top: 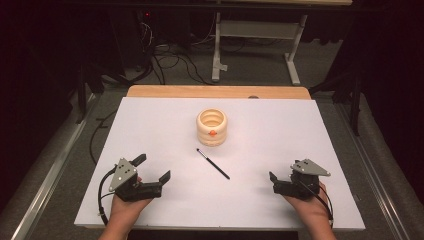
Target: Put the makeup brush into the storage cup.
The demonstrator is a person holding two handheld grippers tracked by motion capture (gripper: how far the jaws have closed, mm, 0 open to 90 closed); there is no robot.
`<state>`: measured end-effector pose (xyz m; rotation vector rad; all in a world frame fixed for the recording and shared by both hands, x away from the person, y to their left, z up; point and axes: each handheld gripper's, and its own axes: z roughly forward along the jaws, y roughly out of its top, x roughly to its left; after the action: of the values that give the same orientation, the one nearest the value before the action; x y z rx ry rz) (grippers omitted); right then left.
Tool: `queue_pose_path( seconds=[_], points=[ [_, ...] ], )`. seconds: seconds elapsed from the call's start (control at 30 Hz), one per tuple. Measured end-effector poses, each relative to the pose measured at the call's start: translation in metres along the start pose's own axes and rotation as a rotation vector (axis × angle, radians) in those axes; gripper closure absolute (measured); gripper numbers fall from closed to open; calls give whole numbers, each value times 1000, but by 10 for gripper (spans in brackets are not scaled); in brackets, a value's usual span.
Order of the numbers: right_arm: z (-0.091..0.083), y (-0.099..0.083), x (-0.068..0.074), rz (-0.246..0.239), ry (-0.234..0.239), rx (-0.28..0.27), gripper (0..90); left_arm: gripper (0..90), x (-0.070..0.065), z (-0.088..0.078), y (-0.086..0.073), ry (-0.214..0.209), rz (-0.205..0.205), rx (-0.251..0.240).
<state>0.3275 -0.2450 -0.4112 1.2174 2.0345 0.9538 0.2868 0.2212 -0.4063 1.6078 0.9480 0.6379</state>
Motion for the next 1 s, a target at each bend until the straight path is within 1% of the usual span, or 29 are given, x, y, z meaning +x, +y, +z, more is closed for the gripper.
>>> queue_pose_path(
  seconds=[0.1,0.13,0.3,0.43,0.5,0.6,0.7,0.87,0.97,1.0],
  points=[
    [1,0,0,1,0,7,73,13,0,0,0,0,0,0],
    [1,0,0,-4,3,17,76,13,0,0,0,0,1,2],
    [3,-1,1,-6,3,31,81,13,0,1,0,-1,2,3],
    [4,-1,1,-10,8,53,90,13,0,0,0,-2,0,3],
    [5,-1,1,-3,7,63,92,13,0,0,-1,-3,-1,1],
    [6,-2,0,-14,9,71,96,13,1,0,-1,-2,-3,1],
    [6,-2,1,-2,13,89,101,13,1,0,-1,-2,-3,-1],
    [8,-3,1,-4,18,110,109,13,1,1,-1,-7,-5,2],
    [9,-3,0,4,21,117,117,13,1,1,-1,-9,-7,4],
    [9,-3,0,2,21,118,120,14,1,1,-1,-9,-5,10]
  ],
)
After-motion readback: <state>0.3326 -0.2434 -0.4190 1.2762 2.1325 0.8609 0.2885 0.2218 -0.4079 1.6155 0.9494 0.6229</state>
